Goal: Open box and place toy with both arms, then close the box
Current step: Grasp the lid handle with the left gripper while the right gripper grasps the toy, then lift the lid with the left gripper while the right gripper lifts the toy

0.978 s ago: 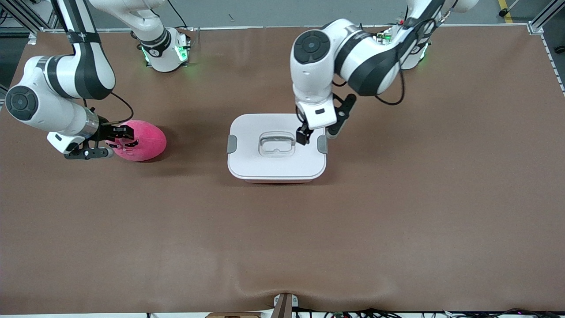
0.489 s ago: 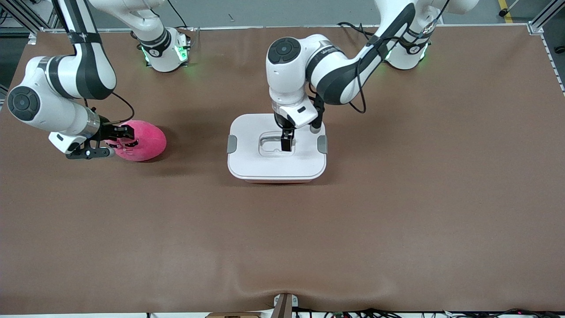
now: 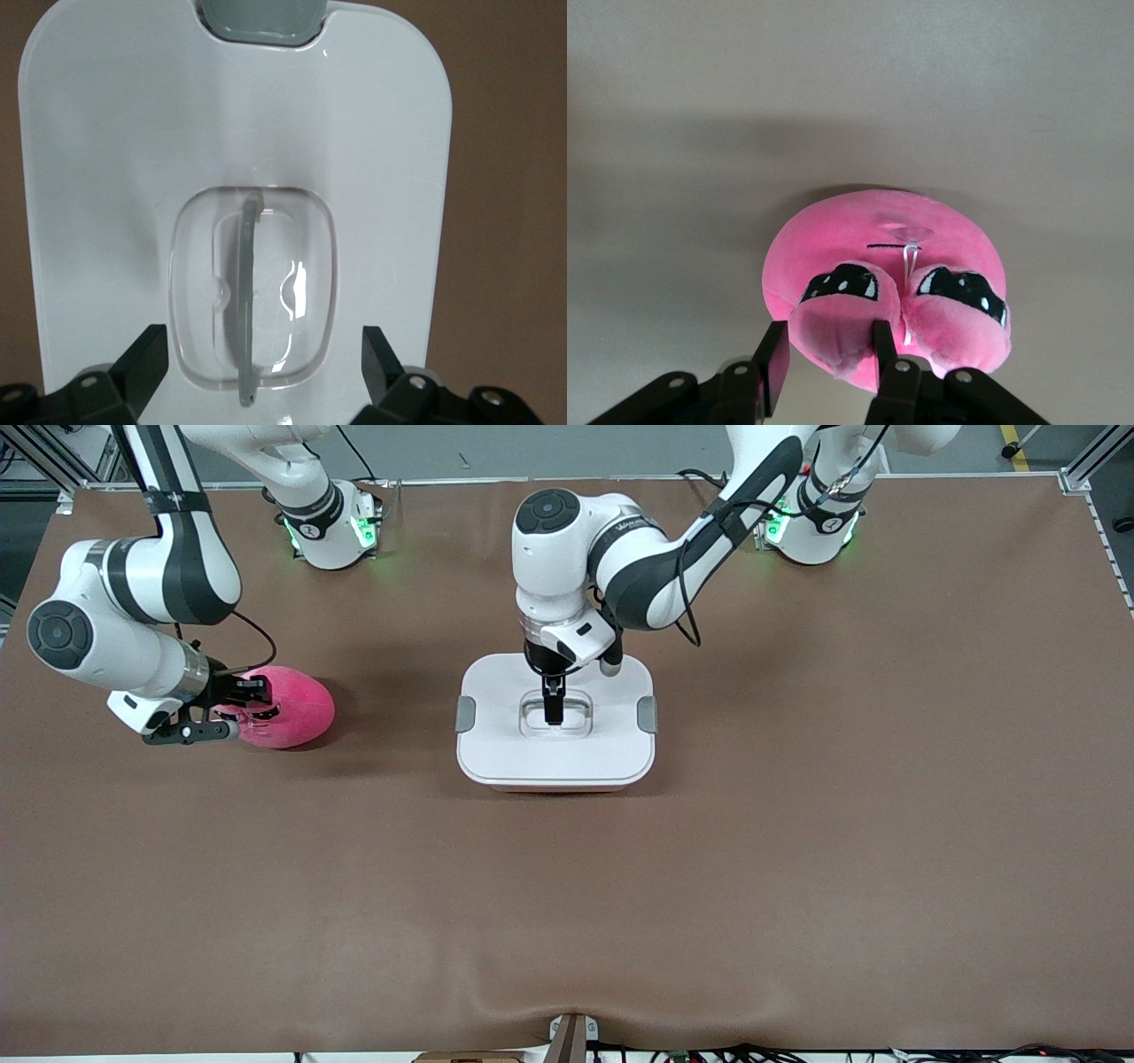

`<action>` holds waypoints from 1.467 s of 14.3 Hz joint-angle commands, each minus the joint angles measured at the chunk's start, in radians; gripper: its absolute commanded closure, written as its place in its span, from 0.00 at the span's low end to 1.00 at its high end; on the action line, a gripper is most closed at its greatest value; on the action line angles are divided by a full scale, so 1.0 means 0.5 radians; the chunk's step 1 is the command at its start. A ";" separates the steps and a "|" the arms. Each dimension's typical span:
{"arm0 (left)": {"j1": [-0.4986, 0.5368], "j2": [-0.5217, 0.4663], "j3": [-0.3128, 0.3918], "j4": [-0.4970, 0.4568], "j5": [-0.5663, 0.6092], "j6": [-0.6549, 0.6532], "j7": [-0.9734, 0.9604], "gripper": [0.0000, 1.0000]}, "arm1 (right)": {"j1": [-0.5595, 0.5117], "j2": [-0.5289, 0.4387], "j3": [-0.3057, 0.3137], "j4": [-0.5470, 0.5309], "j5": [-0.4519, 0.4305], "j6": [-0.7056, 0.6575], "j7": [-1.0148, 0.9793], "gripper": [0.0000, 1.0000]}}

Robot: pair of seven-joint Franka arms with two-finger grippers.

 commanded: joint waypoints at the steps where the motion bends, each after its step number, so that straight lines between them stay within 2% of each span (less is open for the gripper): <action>1: -0.033 0.093 0.016 0.052 0.045 0.031 -0.162 0.05 | -0.006 -0.008 -0.003 -0.020 -0.008 0.017 -0.053 0.52; 4: -0.036 0.111 0.013 0.049 0.045 0.046 -0.177 0.07 | -0.006 0.001 -0.006 -0.026 -0.008 0.008 -0.053 0.54; 5: -0.036 0.114 0.013 0.052 0.045 0.046 -0.177 0.11 | -0.009 0.010 -0.006 -0.026 -0.008 0.008 -0.053 0.58; 6: -0.036 0.114 0.013 0.049 0.039 0.046 -0.180 0.16 | -0.009 0.010 -0.006 -0.026 -0.014 0.008 -0.053 0.65; 9: -0.036 0.139 0.013 0.052 0.039 0.046 -0.195 0.42 | -0.009 0.007 -0.006 -0.023 -0.014 -0.004 -0.059 0.93; 10: -0.036 0.136 0.013 0.052 0.029 0.046 -0.195 0.51 | -0.006 0.007 -0.006 -0.017 -0.014 -0.007 -0.062 1.00; 13: -0.033 0.136 0.013 0.049 0.036 0.046 -0.192 0.69 | 0.000 0.007 -0.006 0.065 -0.017 -0.083 -0.056 1.00; 16: -0.030 0.130 0.016 0.052 0.029 0.046 -0.174 0.95 | -0.003 0.001 -0.009 0.234 -0.033 -0.191 -0.053 1.00; 17: -0.021 0.130 0.016 0.052 0.032 0.046 -0.174 1.00 | -0.006 0.001 -0.006 0.301 -0.039 -0.264 -0.050 1.00; 21: -0.030 0.114 0.016 0.052 0.023 0.046 -0.183 1.00 | -0.003 0.001 -0.006 0.587 -0.036 -0.577 -0.056 1.00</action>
